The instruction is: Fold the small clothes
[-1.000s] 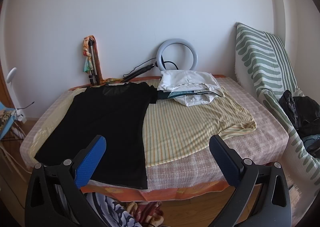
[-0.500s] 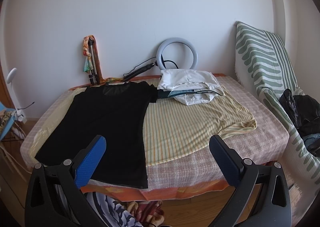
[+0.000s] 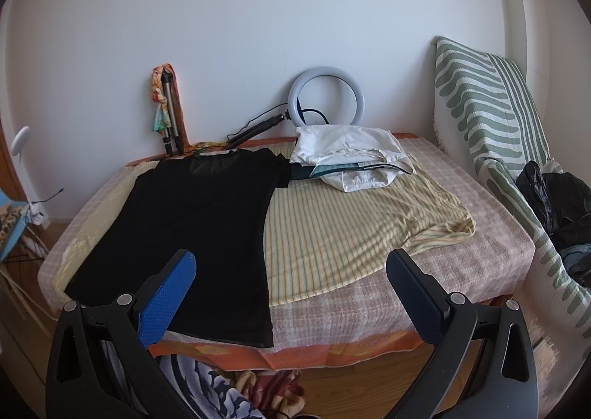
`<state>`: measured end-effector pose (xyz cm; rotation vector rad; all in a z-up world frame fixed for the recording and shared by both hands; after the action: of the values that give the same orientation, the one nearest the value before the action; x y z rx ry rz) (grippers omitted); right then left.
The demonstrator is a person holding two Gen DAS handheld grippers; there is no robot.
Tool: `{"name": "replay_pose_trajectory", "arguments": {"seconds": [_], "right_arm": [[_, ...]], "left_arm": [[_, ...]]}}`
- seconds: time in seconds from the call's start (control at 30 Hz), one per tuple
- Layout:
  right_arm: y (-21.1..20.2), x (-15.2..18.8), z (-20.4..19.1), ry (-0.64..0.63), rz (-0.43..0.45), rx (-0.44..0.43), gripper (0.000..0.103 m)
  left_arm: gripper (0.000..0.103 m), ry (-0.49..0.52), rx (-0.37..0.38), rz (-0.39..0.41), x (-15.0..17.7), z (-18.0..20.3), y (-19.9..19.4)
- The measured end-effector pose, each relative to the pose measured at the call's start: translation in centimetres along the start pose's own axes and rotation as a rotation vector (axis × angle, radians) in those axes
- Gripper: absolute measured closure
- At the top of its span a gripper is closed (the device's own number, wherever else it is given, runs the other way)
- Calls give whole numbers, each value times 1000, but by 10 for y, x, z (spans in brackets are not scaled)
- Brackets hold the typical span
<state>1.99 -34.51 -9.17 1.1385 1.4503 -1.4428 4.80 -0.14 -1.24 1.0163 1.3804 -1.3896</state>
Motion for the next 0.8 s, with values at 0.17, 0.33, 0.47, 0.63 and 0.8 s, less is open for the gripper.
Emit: {"name": "replay_pose_trajectory", "arguments": {"seconds": [0.17,0.33,0.47,0.63,0.8], "right_arm": [[0,0,1,-2,1,-2,0],[2,0,1,2,-5,1,0],[3,0,-1,3,-8,0,0],[5,-2,-2,0,-6,-5,0],[7,-2,-2,0,-7,-1,0]], "left_arm": [[0,1,-1,0,-1,1,0],[0,0,1,1,-1,0,0],[0,-1,0,0,-2,1,3],[0,-1,2,-4,0,1,6],[0,-4,0,-5,2,1,7]]}}
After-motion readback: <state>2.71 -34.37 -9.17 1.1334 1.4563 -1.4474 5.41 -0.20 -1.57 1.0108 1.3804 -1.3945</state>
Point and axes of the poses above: each gripper's, at about its wrist camera, not at the fingertips, and y roughly the way its jaws point, z to its right, x to its underside, the point moved 6 cm from there along y, roughly the way its jaws point, and after that the axes turned 14 degrees about z, right-handed, at the moved point
